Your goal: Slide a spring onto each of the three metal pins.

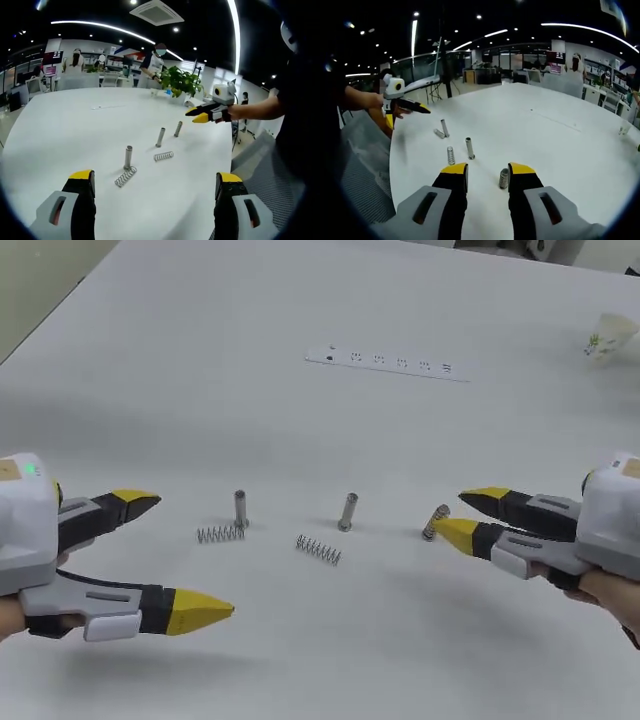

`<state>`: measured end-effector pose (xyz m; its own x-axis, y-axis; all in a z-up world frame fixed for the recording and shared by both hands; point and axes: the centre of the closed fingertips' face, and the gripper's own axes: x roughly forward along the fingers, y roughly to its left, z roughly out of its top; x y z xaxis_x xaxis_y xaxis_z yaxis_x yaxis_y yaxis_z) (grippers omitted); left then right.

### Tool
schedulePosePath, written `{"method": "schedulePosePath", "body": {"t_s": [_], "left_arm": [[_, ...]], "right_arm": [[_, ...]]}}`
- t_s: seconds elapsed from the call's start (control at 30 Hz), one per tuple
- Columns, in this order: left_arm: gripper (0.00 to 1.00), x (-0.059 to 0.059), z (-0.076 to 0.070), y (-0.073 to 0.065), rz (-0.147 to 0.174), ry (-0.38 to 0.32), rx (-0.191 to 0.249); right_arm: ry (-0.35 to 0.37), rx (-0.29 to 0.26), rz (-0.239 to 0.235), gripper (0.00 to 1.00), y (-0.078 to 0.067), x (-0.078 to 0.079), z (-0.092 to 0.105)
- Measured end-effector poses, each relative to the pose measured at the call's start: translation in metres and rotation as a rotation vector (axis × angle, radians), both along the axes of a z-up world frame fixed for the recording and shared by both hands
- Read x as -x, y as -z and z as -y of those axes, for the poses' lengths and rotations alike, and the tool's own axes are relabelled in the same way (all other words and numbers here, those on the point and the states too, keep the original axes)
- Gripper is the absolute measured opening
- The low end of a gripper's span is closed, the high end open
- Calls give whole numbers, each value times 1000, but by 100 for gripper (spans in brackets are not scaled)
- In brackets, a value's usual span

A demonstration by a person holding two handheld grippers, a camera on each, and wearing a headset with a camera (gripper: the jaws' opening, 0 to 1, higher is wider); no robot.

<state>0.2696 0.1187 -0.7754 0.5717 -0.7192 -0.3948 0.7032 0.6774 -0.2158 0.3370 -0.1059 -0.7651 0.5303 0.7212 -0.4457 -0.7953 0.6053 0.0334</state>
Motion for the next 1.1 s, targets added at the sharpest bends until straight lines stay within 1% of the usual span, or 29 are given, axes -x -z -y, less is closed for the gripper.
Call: {"method": "schedulePosePath", "body": {"t_s": [0.07,0.1,0.13,0.2,0.4,0.6,0.8,0.97,1.1], "left_arm": [[98,0,-1,1,-3,-1,-2],[98,0,-1,1,-3,-1,-3],[98,0,-1,2,-3,-1,-3],[98,1,-1,2,-4,-2,-3],[98,2,0,3,-7,0,-6],[98,3,0,5,-14,1,-5],[97,3,0,5,-14,1,-6],[97,3,0,6,-18,0,-6],[97,4,-1,7,-18,1,-6]], "right_arm": [[-4,1,-1,30,1,3,0],[-4,7,-11,30,3,4,1],[-6,2,-21,30,4,6,0],[-7,-15,-24,30,3,11,-1],[-16,-16,-44,30,9,22,-2],[-18,-21,-54,29,12,26,-3],[-24,-25,-68,29,16,30,-6],[-41,-10,-78,29,25,34,-8],[-46,-8,-98,28,32,37,-14]]}}
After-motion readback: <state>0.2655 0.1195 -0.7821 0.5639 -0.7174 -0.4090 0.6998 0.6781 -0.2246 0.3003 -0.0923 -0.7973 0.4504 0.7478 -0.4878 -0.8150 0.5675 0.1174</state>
